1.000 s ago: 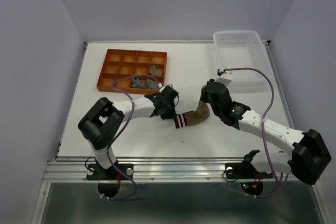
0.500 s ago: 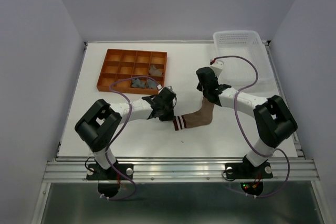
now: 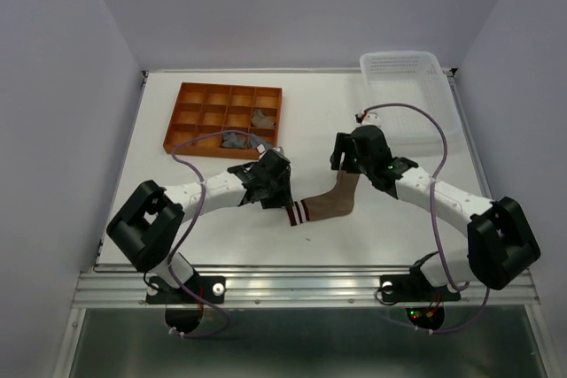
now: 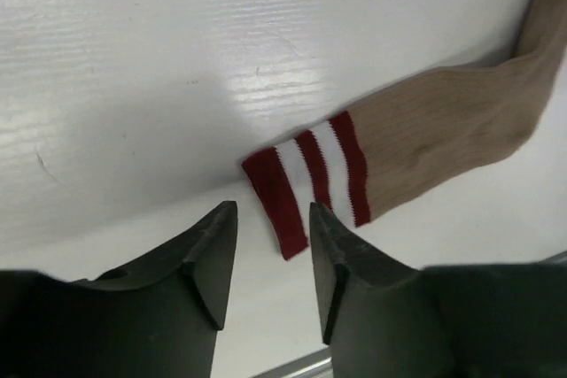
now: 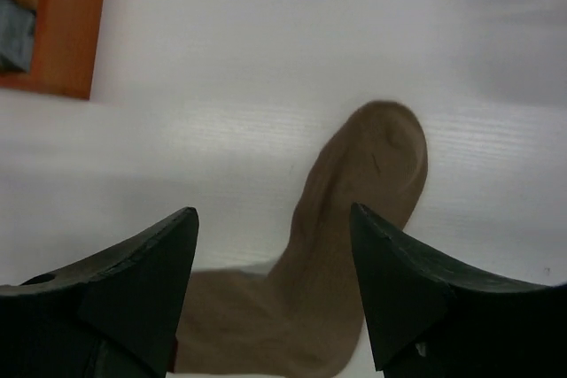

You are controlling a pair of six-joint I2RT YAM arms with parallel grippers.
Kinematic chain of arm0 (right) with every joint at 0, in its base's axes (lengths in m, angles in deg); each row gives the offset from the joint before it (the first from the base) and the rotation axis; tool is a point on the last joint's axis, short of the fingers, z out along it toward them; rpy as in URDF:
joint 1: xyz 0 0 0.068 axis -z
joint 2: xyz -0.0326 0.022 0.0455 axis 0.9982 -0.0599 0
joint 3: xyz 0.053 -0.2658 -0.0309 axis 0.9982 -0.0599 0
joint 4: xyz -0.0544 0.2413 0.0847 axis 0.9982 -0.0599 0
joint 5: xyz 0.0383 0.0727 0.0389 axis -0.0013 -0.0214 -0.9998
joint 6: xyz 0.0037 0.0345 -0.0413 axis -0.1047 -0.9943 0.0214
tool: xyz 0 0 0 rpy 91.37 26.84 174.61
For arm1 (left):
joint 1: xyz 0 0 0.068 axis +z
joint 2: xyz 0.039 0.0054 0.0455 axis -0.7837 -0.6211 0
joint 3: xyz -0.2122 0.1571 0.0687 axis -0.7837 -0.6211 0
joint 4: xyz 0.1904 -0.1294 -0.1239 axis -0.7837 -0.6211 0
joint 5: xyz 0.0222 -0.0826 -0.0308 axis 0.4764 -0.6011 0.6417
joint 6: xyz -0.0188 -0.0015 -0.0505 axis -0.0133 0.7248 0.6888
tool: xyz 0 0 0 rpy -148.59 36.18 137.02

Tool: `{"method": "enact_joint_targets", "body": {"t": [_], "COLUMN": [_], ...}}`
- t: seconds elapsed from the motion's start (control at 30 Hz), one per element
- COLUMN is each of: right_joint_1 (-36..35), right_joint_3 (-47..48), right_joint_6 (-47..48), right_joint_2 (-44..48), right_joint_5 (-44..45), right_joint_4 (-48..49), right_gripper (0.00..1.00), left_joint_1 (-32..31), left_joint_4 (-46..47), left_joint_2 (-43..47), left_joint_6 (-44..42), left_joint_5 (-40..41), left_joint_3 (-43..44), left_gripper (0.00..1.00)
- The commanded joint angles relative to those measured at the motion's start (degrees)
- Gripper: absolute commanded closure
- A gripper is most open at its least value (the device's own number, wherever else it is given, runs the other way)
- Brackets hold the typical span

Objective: Roll the socks
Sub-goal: Move the sock to the center of the board, then roll the socks

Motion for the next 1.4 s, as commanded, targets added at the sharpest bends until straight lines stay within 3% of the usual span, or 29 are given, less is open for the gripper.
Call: {"method": "enact_joint_targets", "body": {"t": [0.0,0.03,0.23,0.53,0.7,0.9,1.07,1.3,1.37], "right_joint_1": [-0.24,-0.24,-0.24,-0.24,0.99,-1.29,-11.72,-23.6,-24.15], "right_joint_3": [-5.13,-5.57,-5.05,4.26,11.73,13.24,9.29,9.19,10.68], "right_joint_6": [0.09,0.09,0.36,1.06,6.58,18.45,21.35,20.04,20.65], "right_joint_2": [2.25,2.07,-3.89,-19.1,-25.79,-17.46,-8.48,-10.23,-13.03], "right_joint_5": [-9.76,-12.39,-14.26,-11.45,-11.71,-17.07,-12.24,-10.31,-10.65], "right_joint_4": [-5.51,-5.42,-0.86,0.99,1.26,0.29,-8.93,-15.97,-16.49], "right_gripper": [0.13,0.0,0.0,0.0,0.0,0.0,0.0,0.02,0.13], "left_joint_1": [-0.23,-0.32,-0.23,1.35,3.46,7.5,15.49,18.58,19.1], "left_joint_4": [-2.09,-2.18,-2.18,-3.85,-5.6,-6.49,-5.43,-6.66,-6.57], "left_joint_2": [5.6,6.21,7.01,9.38,12.01,17.46,22.39,22.83,22.57], "left_joint_6": [-1.01,-1.18,-1.45,-1.19,-1.45,-1.36,-2.5,-3.56,-3.64], "left_joint_5": [0.18,0.09,1.41,5.89,6.76,8.35,6.94,7.91,7.56], "left_joint_3": [-0.5,-0.5,-0.32,0.03,-1.02,-4.54,-7.52,-6.74,-6.74], "left_gripper": [0.43,0.37,0.01,0.01,0.01,0.01,0.01,0.01,0.01]}}
